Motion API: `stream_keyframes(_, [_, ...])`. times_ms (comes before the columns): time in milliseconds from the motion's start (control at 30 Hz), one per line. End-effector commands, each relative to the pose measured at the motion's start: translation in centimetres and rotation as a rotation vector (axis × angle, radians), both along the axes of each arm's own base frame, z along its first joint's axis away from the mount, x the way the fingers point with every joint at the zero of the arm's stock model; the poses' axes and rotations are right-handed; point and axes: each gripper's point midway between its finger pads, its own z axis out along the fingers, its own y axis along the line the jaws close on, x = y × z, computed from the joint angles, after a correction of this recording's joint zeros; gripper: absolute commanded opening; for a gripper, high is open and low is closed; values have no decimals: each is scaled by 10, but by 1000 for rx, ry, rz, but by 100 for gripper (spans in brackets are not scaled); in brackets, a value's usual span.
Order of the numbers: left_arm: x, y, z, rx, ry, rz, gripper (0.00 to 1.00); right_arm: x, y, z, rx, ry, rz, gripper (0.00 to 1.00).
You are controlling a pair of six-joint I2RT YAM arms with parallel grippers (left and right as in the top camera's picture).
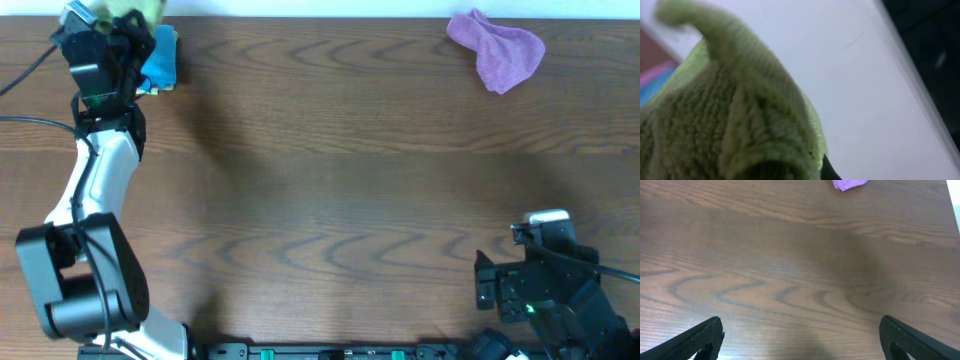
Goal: Fold the cloth
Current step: 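Carry the green cloth with the left gripper to the blue cloth at back left, then lower the green cloth onto the blue cloth and release the left gripper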
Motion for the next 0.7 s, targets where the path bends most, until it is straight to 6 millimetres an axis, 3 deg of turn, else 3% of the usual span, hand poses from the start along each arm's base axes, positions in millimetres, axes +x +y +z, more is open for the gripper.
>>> stream_keyframes(0, [14, 11, -18, 53, -3, 54, 6, 1, -4, 2, 5, -14, -26, 99])
stream_keyframes(133, [27, 15, -63, 32, 45, 64, 5, 1, -4, 2, 29, -15, -49, 99])
stream_keyframes(267, [32, 18, -92, 28, 86, 75, 5, 0, -3, 1, 52, -14, -68, 99])
stream_keyframes(667, [26, 37, -110, 57, 149, 129, 6, 2, -2, 0, 66, -8, -91, 99])
